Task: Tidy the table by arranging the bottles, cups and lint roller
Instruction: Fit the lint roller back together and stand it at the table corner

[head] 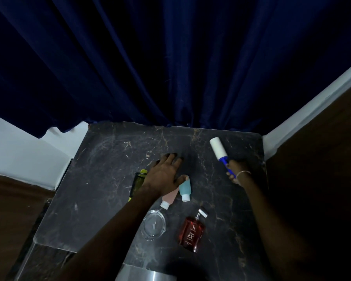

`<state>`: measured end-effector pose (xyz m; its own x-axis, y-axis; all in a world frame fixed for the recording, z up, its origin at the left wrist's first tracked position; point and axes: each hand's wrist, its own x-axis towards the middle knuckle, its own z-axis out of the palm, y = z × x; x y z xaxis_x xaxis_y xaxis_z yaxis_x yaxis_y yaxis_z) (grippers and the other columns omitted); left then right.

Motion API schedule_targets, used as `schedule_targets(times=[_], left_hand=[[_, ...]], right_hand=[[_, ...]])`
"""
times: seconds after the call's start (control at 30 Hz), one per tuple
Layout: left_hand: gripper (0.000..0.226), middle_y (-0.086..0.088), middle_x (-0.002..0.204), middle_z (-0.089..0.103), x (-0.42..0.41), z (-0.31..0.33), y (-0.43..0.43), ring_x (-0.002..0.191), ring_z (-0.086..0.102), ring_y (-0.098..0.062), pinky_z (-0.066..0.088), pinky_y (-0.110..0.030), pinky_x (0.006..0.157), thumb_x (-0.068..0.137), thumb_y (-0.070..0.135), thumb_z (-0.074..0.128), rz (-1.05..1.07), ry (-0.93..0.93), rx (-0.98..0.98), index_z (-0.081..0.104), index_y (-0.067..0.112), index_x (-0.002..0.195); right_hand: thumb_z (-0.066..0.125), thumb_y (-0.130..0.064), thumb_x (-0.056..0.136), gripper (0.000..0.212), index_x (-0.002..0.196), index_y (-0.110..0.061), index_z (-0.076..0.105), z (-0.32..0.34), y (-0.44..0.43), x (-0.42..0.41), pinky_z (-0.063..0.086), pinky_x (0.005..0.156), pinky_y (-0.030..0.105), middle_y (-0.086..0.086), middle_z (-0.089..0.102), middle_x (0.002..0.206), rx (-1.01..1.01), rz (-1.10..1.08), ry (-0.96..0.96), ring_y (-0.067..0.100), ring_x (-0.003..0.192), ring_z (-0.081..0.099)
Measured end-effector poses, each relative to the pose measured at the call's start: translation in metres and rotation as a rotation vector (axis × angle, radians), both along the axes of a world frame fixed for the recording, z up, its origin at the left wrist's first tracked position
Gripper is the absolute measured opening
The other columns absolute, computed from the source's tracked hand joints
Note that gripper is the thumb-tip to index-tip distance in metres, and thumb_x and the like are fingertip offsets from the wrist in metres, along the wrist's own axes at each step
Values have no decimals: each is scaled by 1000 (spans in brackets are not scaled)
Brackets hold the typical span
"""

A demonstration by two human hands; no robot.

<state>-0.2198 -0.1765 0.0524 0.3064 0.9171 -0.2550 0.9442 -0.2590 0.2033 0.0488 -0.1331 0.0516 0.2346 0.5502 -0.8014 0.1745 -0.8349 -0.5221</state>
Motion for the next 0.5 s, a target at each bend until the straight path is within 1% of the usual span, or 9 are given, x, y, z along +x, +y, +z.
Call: schedule_targets(times=[0.1,0.17,0.23,0.27,0.33,0.4,0.43,0.47,0.5], left_hand=[[75,-6,166,29,3,-1,0,153,28,-30,35,-55,121,95,71,41,-11,3,-6,25,30,156],[75,-6,164,31,3,-1,0,152,30,-30,37,-53,120,95,71,41,-9,1,8,28,29,156],[75,-6,164,33,3,-1,-1,151,32,-29,37,-52,118,95,72,42,-3,-6,28,30,29,155],[75,-5,164,33,2,0,-1,151,32,-29,37,-52,118,95,72,42,-2,-10,32,29,29,155],[76,-5,164,32,1,0,-1,152,30,-29,37,-52,119,95,73,41,-2,-9,29,28,30,156],[77,-5,165,30,-1,1,-1,153,28,-28,36,-52,121,95,74,40,-7,0,22,27,30,157],[78,-6,165,30,-3,1,-1,153,28,-28,35,-53,121,95,74,40,-10,1,18,26,30,158],[78,-6,166,29,-4,2,-1,154,27,-28,35,-53,121,95,74,39,-11,0,16,25,30,158],[78,-6,166,28,-5,3,-1,154,26,-28,34,-54,122,95,74,39,-10,-1,15,24,30,158]], right_hand=[[43,-11,99,23,77,-6,50,-5,-13,-36,19,52,26,12,42,66,-19,94,8,19,52,31],[45,-12,98,18,96,-2,59,-9,-19,-56,25,53,26,16,50,77,-22,147,-1,23,58,41],[46,-15,100,32,119,5,61,-12,-25,-69,35,57,26,19,56,96,17,216,-22,25,79,53],[47,-16,99,37,125,8,59,-15,-27,-72,42,64,28,22,60,104,47,236,-50,24,88,55],[50,-17,97,39,122,9,63,-15,-30,-71,51,81,36,27,66,115,66,262,-111,28,97,63],[51,-16,95,34,111,10,66,-12,-27,-65,53,93,42,29,67,106,105,256,-156,34,101,68],[52,-16,95,31,105,9,68,-9,-25,-61,53,94,43,28,67,100,124,258,-186,35,100,68],[53,-17,94,33,106,9,69,-6,-22,-55,53,93,42,27,68,99,140,264,-222,35,102,69],[54,-20,94,36,110,9,70,-4,-18,-48,52,93,41,27,69,105,141,279,-266,35,106,68]])
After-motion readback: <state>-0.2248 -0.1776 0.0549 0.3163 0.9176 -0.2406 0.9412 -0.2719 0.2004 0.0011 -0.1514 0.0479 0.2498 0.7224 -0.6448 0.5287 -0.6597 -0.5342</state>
